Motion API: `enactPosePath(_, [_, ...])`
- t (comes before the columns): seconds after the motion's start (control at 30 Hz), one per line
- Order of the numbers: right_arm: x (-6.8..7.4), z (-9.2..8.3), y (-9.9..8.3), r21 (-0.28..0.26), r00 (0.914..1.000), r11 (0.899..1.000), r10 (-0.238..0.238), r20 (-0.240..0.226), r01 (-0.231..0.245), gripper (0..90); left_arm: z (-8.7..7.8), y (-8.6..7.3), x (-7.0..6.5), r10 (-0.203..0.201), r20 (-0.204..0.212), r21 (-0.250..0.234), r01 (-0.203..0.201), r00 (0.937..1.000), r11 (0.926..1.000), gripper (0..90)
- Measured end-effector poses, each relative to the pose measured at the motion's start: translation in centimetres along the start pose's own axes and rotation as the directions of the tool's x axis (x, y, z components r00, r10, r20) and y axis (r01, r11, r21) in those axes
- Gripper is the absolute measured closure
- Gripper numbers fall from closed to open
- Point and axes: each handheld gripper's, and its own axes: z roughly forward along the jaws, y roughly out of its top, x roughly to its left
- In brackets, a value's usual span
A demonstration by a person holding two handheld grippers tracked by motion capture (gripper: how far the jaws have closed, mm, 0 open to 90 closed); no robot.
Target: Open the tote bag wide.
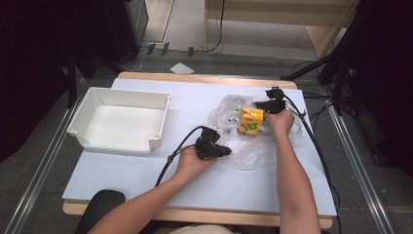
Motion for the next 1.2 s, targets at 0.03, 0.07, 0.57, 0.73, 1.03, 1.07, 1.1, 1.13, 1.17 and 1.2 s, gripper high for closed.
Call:
enactPosePath(0.03, [0.0, 0.0, 0.0, -0.001, 1.0000, 1.000, 0.001, 0.003, -0.001, 90.0, 0.0, -0.1, -0.1, -0.001, -0.002, -0.002, 0.001, 1.0000, 1.0000, 82.1])
enactPosePath(0.07, [0.0, 0.1, 0.1, -0.004, 1.0000, 1.000, 0.001, 0.005, -0.001, 90.0, -0.1, -0.2, -0.1, 0.002, -0.002, 0.000, -0.002, 1.0000, 1.0000, 82.1])
enactPosePath(0.57, [-0.2, 0.3, 0.7, -0.009, 0.9984, 0.999, 0.044, 0.035, -0.043, 90.0, -0.2, -0.4, -0.4, 0.006, 0.006, -0.003, -0.006, 1.0000, 1.0000, 80.8])
enactPosePath(0.73, [0.5, -1.0, 0.8, -0.026, 0.9996, 0.999, 0.028, -0.007, -0.028, 90.0, -0.5, 0.2, -0.6, 0.019, 0.005, -0.025, -0.019, 0.9998, 0.9995, 78.5])
enactPosePath(1.03, [1.9, -4.3, 1.0, -0.049, 0.9986, 0.999, -0.018, -0.049, 0.016, 90.0, -2.5, 2.1, -1.1, 0.048, 0.001, -0.078, -0.048, 0.9988, 0.9958, 74.4])
enactPosePath(1.07, [2.1, -4.6, 1.0, -0.052, 0.9982, 0.998, -0.022, -0.055, 0.019, 90.0, -2.8, 2.3, -1.1, 0.050, -0.002, -0.084, -0.050, 0.9987, 0.9952, 73.8])
enactPosePath(1.1, [2.2, -5.0, 0.9, -0.051, 0.9980, 0.998, -0.029, -0.056, 0.027, 90.0, -3.1, 2.5, -1.1, 0.050, 0.002, -0.090, -0.050, 0.9987, 0.9947, 73.3])
enactPosePath(1.13, [2.4, -5.4, 0.9, -0.050, 0.9979, 0.998, -0.035, -0.055, 0.032, 90.0, -3.4, 2.7, -1.1, 0.053, -0.005, -0.094, -0.053, 0.9986, 0.9942, 73.3])
enactPosePath(1.17, [2.5, -5.7, 0.9, -0.050, 0.9973, 0.998, -0.043, -0.060, 0.040, 90.0, -3.8, 3.0, -1.1, 0.059, -0.010, -0.103, -0.060, 0.9982, 0.9929, 73.3])
enactPosePath(1.2, [2.7, -6.2, 0.8, -0.055, 0.9969, 0.997, -0.050, -0.061, 0.047, 90.0, -4.2, 3.3, -1.1, 0.058, -0.012, -0.110, -0.059, 0.9982, 0.9921, 73.3])
